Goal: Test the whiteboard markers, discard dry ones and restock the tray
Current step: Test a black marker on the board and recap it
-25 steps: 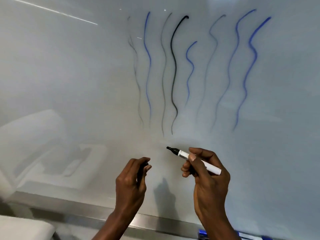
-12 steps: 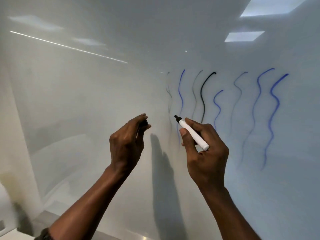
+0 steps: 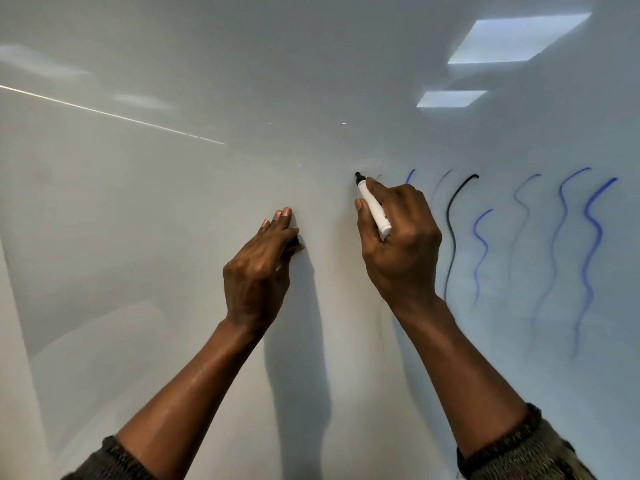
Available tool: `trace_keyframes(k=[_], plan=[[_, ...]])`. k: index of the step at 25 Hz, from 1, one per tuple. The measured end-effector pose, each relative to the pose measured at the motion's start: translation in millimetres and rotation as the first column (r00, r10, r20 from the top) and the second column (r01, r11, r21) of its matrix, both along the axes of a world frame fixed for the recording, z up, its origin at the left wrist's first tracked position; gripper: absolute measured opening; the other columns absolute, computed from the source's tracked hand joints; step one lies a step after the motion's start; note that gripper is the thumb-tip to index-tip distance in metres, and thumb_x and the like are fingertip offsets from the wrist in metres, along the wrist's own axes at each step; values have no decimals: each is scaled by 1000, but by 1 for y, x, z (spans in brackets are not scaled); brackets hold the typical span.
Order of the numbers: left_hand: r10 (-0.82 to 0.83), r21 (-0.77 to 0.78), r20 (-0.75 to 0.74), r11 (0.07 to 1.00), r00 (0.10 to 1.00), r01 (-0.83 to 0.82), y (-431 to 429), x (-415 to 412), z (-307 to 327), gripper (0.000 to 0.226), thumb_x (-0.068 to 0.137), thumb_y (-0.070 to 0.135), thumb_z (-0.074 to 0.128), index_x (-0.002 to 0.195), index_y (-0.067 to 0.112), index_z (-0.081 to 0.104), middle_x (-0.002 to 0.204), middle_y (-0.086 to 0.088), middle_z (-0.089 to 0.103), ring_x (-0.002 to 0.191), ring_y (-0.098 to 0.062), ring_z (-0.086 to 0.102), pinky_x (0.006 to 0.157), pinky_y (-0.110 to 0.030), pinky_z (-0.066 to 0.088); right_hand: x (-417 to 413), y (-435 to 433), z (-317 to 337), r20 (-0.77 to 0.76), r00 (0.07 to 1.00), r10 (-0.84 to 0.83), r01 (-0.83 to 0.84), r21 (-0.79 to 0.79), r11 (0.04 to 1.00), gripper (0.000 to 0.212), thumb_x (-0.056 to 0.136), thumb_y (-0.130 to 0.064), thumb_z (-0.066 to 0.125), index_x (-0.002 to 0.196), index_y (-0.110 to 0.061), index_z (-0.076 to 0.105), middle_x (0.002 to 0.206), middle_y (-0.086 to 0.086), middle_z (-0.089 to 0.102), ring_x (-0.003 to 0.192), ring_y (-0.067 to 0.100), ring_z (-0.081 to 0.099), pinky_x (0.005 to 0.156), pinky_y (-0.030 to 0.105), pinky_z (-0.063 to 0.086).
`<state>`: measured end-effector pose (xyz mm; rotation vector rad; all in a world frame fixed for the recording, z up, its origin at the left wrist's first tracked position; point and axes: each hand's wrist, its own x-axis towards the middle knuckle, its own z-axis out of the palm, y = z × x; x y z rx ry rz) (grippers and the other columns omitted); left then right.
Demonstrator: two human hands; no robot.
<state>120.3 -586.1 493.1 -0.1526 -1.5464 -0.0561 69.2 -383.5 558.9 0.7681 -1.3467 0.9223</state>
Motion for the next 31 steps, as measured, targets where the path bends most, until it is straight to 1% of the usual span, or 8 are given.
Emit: trace_keyframes(k=[11,15,17,19,22,25,27,31], plan=[[-76,24,1,997,997,76,-6,-4,-3,21,106,12,70,123,3,78,143,-12,69,131,-24,68,102,-45,63,26,2,-145,71,979,-190,166,255,953,25,100,-16,68,120,-3,75,95,9,70,86,23,65,68,29,58],[-256,237,56,942,965,236,11,14,-3,23,103,16,74,125,7,76,136,-3,74,124,-14,71,95,-40,65,40,17,-190,203,960,-190,110,353,929,23,96,-18,71,117,-11,77,92,2,69,82,19,64,65,27,57],[-432,464,29,805,901,371,27,36,-9,17,103,21,75,117,14,78,121,7,81,104,-13,79,73,-40,64,50,29,-200,339,932,-131,5,351,936,21,93,-19,72,113,-19,79,88,-7,67,78,15,64,64,23,51],[-595,677,-19,584,803,449,44,59,-26,10,100,23,78,109,19,81,107,11,82,96,-14,80,74,-38,62,68,41,-202,604,793,86,-200,124,972,17,94,-15,76,106,-25,82,86,-10,73,73,13,68,63,22,51],[-760,901,-210,93,616,423,61,84,-63,12,95,19,80,106,17,85,103,6,83,101,-11,78,97,-32,60,91,61,-203,753,398,524,-374,-388,842,18,92,-2,75,96,-17,85,77,11,77,68,26,72,61,30,58],[-799,922,-387,-353,460,163,71,98,-101,29,84,37,78,107,22,88,97,7,72,90,-17,60,92,-33,54,112,77,-209,711,261,653,-397,-537,744,13,90,-4,74,99,-7,83,79,23,75,73,38,73,63,34,61],[-781,863,-462,-504,419,12,82,105,-128,38,80,44,78,110,23,87,101,6,69,93,-18,57,88,-32,52,124,83,-217,709,207,674,-393,-571,721,19,85,-10,74,101,-5,82,83,26,76,75,41,74,65,34,62],[-720,766,-525,-632,453,-117,106,117,-169,36,76,43,82,103,20,88,103,5,77,96,-18,61,88,-32,54,141,93,-240,743,113,660,-383,-580,719,20,84,-10,74,101,-8,83,85,26,77,75,41,74,64,33,62]])
